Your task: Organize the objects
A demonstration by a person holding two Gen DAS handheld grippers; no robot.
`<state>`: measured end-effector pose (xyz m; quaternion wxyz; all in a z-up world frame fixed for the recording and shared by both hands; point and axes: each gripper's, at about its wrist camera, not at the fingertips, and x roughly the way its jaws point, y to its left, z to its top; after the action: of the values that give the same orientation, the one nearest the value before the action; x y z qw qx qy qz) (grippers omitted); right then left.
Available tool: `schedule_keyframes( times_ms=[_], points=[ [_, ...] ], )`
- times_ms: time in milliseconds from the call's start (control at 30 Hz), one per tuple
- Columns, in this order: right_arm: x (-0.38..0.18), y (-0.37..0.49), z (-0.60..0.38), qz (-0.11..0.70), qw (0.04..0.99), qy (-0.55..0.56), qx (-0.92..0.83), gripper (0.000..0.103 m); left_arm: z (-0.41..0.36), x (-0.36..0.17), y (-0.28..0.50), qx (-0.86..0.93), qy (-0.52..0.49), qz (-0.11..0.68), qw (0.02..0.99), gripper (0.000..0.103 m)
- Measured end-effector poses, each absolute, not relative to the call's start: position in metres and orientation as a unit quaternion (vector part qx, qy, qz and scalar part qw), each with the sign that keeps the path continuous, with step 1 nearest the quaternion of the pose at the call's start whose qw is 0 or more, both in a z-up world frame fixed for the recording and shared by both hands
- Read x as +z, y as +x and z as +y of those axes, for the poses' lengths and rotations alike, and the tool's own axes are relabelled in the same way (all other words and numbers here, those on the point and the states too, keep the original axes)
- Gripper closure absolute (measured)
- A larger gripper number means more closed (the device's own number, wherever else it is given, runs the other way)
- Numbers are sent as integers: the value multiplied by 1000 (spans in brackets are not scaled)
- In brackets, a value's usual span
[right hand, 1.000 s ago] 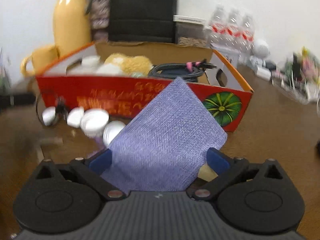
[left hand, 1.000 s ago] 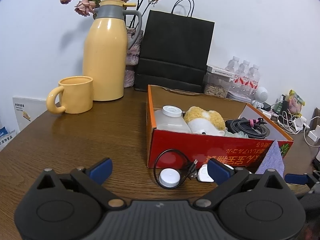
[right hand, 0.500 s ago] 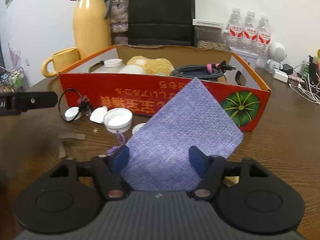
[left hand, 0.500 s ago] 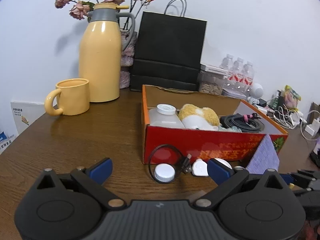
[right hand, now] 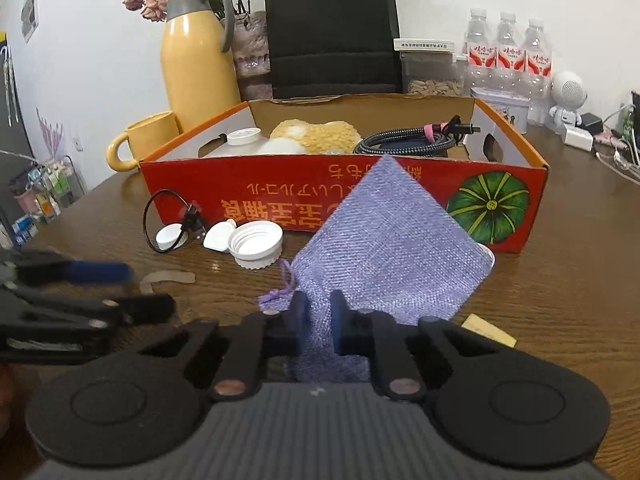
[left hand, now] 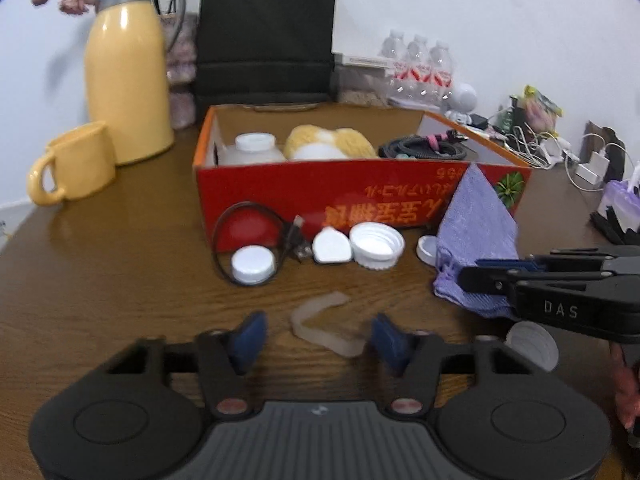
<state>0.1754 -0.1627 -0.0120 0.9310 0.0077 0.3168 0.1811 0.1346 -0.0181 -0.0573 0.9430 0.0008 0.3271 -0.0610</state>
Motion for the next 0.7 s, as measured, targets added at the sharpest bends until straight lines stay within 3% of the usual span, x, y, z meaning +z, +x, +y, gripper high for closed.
schedule_keyframes(
  times_ms=[33, 100, 133, 700],
  points=[
    [-12, 175, -164, 317, 931, 11, 183, 92, -19, -58, 134, -64, 0, 326, 943, 77],
    [-12, 175, -166, 317, 929, 20, 188, 93, -18, -59, 134, -62, -7, 323, 944, 89],
    [-11, 174, -167, 315, 929, 23, 191, 94, -16, -58, 135, -57, -10, 323, 945, 100],
    [24, 141, -180, 216, 957, 42, 187, 95, -13, -22, 115, -44, -25, 255, 965, 101]
  ],
)
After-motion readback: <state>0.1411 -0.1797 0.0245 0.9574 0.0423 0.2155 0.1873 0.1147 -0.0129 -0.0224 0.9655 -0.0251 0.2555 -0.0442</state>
